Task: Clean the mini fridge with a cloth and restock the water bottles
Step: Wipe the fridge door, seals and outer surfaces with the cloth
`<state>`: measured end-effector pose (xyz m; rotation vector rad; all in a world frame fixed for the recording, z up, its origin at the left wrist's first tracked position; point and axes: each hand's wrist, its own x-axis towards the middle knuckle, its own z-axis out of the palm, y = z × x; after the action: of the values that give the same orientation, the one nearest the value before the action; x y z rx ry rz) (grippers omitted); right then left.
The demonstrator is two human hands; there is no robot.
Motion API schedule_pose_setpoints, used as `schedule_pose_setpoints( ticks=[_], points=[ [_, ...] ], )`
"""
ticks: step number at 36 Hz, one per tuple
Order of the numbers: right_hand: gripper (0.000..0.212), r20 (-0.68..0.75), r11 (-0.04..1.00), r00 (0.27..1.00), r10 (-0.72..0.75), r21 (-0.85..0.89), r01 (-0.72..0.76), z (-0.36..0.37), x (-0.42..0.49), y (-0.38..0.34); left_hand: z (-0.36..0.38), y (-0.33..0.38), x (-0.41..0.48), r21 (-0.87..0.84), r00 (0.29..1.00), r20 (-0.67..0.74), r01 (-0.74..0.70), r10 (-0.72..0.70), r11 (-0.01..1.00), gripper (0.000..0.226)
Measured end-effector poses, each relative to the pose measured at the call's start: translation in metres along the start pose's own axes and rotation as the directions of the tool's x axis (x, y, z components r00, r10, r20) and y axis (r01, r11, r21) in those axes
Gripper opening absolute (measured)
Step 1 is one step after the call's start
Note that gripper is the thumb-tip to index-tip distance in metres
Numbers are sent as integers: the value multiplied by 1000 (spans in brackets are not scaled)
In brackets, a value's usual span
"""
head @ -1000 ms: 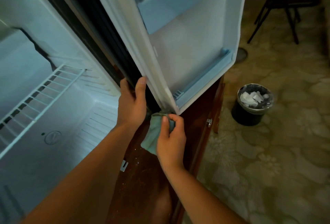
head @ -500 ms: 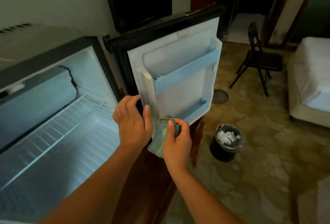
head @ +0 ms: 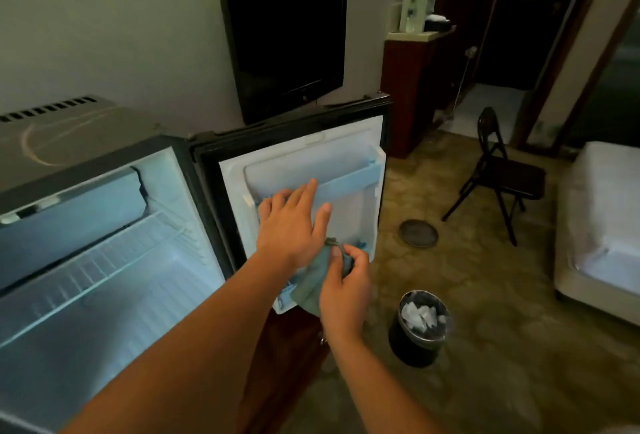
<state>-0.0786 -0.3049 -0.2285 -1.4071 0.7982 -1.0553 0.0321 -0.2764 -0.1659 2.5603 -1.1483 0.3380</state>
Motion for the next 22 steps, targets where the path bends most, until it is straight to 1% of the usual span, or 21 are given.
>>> schedule_pose_setpoints(
  ticks=[2, 4, 11, 15, 18, 22],
  points=[
    [9, 17, 1000, 1000, 6, -3, -5, -9, 6, -1, -1, 6, 3, -13, 998, 13, 66, -66, 998, 68],
    [8, 36, 1000, 999, -1, -8, 1, -16, 8, -4, -3, 10, 1, -22, 994, 23, 111, -110, 994, 69],
    [7, 72, 999, 997, -40, 1, 40, -30, 11, -21, -10, 19, -14, -56, 978, 72, 200, -196, 978, 68],
    [6, 65, 999, 997, -50, 10, 49, -35, 6, -32, -20, 20, -25, -104, 969, 134, 223, -209, 969, 68],
    [9, 75, 999, 996, -52, 19, 50, -43, -1, -40, -28, 17, -36, -114, 967, 145, 227, -209, 967, 70],
    [12, 97, 998, 993, -61, 6, 60, -56, -18, -48, -36, 17, -59, -116, 961, 161, 243, -223, 963, 68]
  ],
)
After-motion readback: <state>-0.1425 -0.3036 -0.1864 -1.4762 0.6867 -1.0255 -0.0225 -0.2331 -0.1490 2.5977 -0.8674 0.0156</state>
